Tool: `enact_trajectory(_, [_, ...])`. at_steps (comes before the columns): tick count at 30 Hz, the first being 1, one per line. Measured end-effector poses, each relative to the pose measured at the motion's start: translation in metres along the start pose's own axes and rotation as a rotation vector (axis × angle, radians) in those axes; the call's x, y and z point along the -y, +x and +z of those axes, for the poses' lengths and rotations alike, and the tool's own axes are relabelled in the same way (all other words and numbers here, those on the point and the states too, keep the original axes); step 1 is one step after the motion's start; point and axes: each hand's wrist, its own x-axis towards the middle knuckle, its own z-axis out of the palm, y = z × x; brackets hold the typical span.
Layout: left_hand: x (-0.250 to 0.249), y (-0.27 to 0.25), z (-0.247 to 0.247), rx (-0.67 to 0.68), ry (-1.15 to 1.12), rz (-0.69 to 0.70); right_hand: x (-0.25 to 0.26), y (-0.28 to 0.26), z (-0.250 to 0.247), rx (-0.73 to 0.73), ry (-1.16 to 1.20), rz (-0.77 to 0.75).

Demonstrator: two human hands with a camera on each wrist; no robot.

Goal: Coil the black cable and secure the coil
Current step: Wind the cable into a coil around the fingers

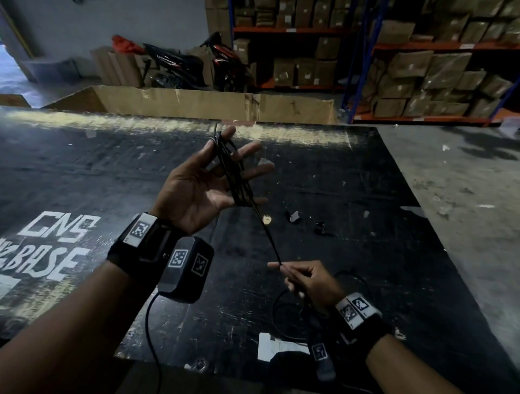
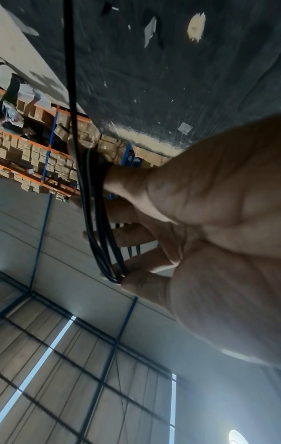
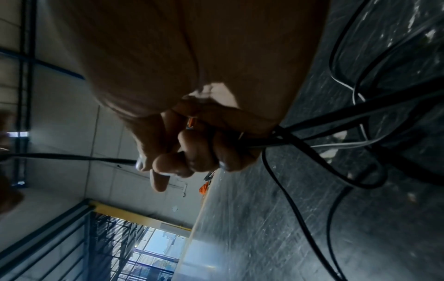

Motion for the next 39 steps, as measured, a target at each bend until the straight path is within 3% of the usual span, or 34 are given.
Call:
enact_trajectory(9, [0.012,-0.009,0.02,0.259,-0.103,-0.151,0.005,0.032,-0.015,-0.036,-0.118,-0.046])
enact_trajectory(13, [0.04,-0.019,0.023,0.324,-0.02,-0.317,0.022,0.048,-0.026,-0.222,-0.317,-0.092])
enact_trajectory(17, [0.082,-0.037,0.009,0.193,0.217,-0.486,0.054,0.054,-0.038,-0.39,-0.432,-0.222])
enact_trajectory(21, [0.1,-0.045,-0.01,0.012,0.334,-0.56,0.105,0.047,-0.034,-0.257,-0.674,-0.318])
enact_trajectory(24, [0.103,-0.044,-0.017,-0.093,0.355,-0.564,0.126,0.031,-0.021,-0.177,-0.779,-0.377])
enact_trajectory(31, [0.093,-0.035,-0.029,-0.188,0.312,-0.457,0.132,-0.014,0.008,-0.182,-0.683,-0.524])
enact_trajectory(34, [0.083,-0.029,-0.033,-0.19,0.228,-0.357,0.122,-0.025,0.016,-0.148,-0.495,-0.514])
enact_trajectory(39, [0.055,-0.019,-0.03,-0.186,0.091,-0.178,0.092,-0.036,0.014,-0.007,-0.116,-0.348])
